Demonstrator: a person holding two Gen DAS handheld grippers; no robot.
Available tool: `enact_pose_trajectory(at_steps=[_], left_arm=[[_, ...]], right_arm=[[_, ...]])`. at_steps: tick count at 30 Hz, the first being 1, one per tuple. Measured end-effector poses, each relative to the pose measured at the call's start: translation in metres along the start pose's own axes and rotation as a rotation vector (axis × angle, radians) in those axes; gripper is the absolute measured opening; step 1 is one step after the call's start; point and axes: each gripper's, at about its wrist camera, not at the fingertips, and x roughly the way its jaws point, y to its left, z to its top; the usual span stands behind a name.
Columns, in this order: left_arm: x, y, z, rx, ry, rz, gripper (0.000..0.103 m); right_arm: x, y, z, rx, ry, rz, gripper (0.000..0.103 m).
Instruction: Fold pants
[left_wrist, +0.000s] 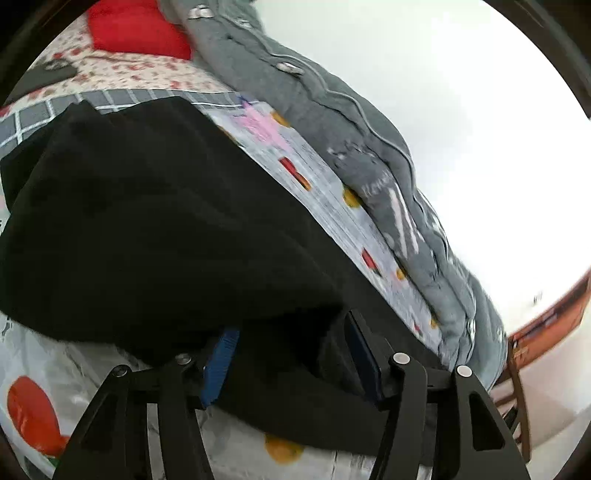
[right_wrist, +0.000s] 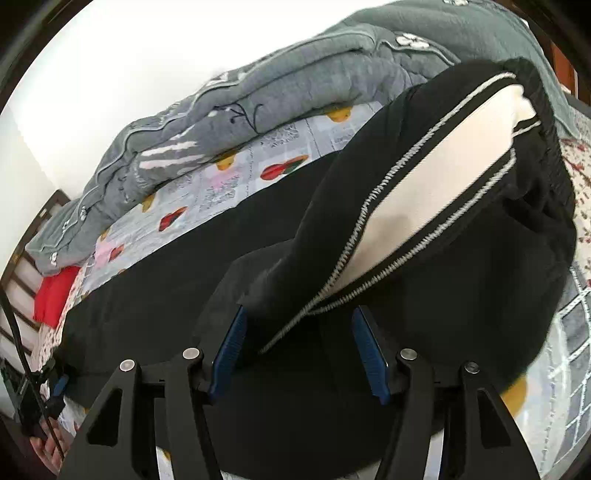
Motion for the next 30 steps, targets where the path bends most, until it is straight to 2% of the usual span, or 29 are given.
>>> enact_pose_trajectory(at_steps=[7,9,14,15,19,27,30], left_arm=[[0.003,0.015,0.019,-0.034,-0.023,0.002,0.057],[0.003,0.015,0.023,-0.03,-0.038,0.007,0.057],[0.005,0.018,0.032,-0.045,-0.051,0.014,0.057],[0.006,0.019,0.033,-0.048,-0.051,0.017,0.057],[0.003,0.019,0.035,-0.031,-0.061,0.023,0.057],[-0.009,0.029,0.03,-0.044,-0.066,-0.033,0.057],[-0.017,0.034,0.023,-0.036,-0.081,-0.051,0.063]], right_arm=[[0.02,0.002,0.009,0.026,0.034,-0.006,0.057],[0.022,0.003,0.01,0.027,0.031,-0.015,0.051],[0.027,0.002,0.012,0.027,0.037,0.007,0.023],[0.027,0.003,0.012,0.02,0.033,0.01,0.022],[0.024,0.007,0.012,0.001,0.015,0.004,0.016],[0.023,0.007,0.013,0.009,-0.003,0.013,0.012],[0.023,0.007,0.014,0.011,-0.005,0.015,0.012]])
